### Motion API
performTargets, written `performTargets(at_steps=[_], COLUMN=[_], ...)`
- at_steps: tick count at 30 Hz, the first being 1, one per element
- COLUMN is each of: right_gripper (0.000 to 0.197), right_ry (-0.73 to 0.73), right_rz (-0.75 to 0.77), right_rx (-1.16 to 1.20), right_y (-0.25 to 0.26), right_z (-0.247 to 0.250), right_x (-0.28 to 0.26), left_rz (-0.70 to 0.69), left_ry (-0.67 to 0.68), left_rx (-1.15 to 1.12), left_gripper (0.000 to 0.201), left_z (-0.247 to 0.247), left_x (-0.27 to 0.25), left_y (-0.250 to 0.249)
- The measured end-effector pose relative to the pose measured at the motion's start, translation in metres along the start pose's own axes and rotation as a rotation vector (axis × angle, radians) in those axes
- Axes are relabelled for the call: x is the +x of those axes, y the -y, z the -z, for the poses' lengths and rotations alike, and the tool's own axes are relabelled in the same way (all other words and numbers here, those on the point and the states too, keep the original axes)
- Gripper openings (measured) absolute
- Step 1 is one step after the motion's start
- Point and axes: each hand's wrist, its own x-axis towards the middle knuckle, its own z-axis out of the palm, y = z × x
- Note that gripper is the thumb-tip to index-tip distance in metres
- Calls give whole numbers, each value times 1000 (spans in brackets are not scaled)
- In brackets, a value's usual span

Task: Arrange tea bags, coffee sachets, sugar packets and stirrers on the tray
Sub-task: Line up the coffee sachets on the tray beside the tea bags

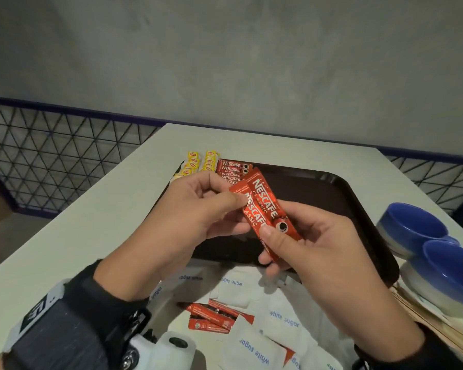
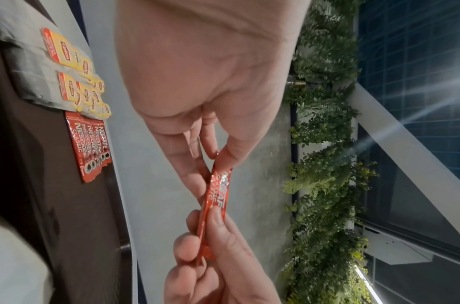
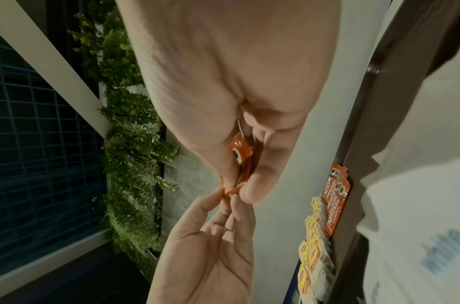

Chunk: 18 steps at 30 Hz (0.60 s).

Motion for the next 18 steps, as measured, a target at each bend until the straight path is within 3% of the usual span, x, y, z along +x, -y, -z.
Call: performTargets(at_steps=[5, 12, 18], right_gripper=[27, 15, 24], right_ry=[17, 20, 24], right_rz=[3, -26, -113], right_rx=[-1, 80, 213], right_y=[2, 4, 5], right_z=[7, 13, 16], right_x=[0, 0, 1], left_rz=[-1, -22, -86], left_ry=[103, 161, 156], left_rx=[83, 88, 98], left_gripper=[52, 51, 57], left_z=[6, 13, 13], left_x=[0, 1, 1], left_y=[0, 0, 1])
